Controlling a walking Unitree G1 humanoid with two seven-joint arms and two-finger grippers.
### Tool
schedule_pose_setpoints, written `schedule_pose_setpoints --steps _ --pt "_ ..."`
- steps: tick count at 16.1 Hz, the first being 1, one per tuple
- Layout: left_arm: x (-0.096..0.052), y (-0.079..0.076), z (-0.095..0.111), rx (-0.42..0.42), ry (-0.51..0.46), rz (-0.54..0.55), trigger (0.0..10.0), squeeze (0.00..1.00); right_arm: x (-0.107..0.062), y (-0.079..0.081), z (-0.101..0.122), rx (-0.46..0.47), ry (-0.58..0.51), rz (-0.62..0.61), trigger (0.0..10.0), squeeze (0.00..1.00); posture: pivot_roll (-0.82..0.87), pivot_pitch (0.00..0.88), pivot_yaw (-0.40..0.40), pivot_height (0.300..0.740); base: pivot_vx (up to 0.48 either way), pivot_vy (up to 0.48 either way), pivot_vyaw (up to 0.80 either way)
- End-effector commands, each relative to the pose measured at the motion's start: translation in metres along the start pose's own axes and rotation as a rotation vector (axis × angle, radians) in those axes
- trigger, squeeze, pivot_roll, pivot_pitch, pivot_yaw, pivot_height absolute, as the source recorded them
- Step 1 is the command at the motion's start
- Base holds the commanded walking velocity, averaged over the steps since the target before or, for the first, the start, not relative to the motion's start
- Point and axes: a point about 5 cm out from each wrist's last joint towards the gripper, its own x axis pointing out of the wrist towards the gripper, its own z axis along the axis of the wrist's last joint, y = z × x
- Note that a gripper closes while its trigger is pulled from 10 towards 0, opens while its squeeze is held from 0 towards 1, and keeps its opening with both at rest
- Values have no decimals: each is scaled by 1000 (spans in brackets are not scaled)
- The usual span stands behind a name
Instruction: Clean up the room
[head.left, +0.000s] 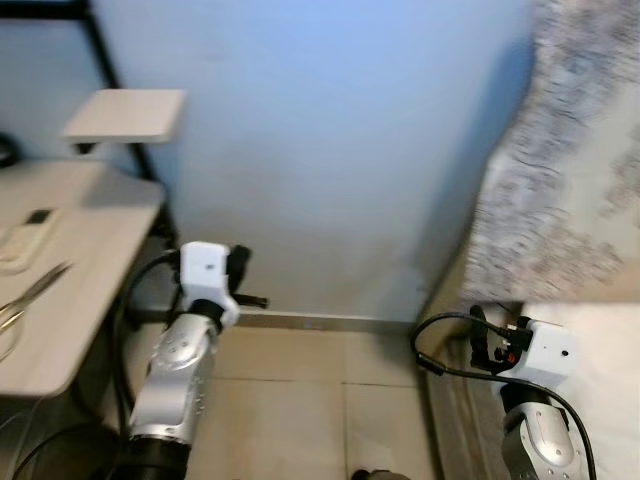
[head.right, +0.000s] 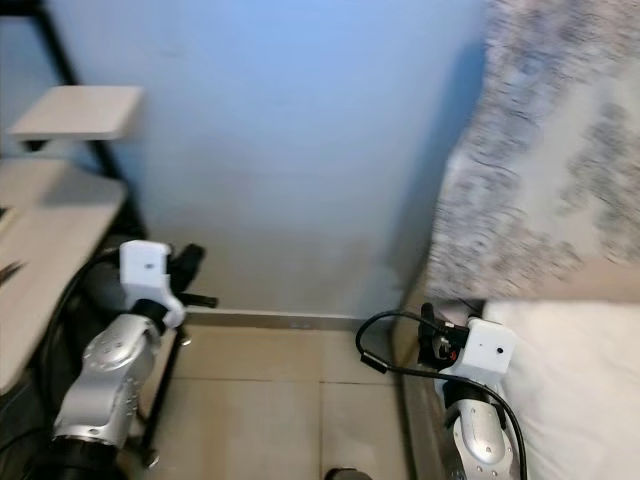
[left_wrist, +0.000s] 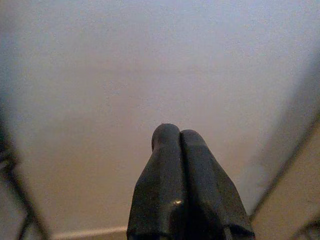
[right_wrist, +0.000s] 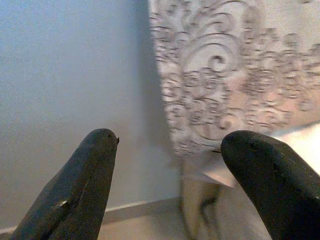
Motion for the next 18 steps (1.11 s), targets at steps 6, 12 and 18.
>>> schedule_pose_setpoints --steps 6,12,18 --pt "8 -17 10 -8 -50 -153 10000 0 1 0 3 -32 -19 -6 10000 0 21 0 -1 736 0 -400 -598" --pt "12 -14 9 -25 -62 -175 10000 1000 5 -1 2 -46 -23 -2 10000 0 22 0 -5 736 0 -132 -594" --pt "19 -10 7 -29 -27 -205 10000 1000 3 -1 2 -49 -30 -4 10000 0 17 0 -3 736 0 0 -577"
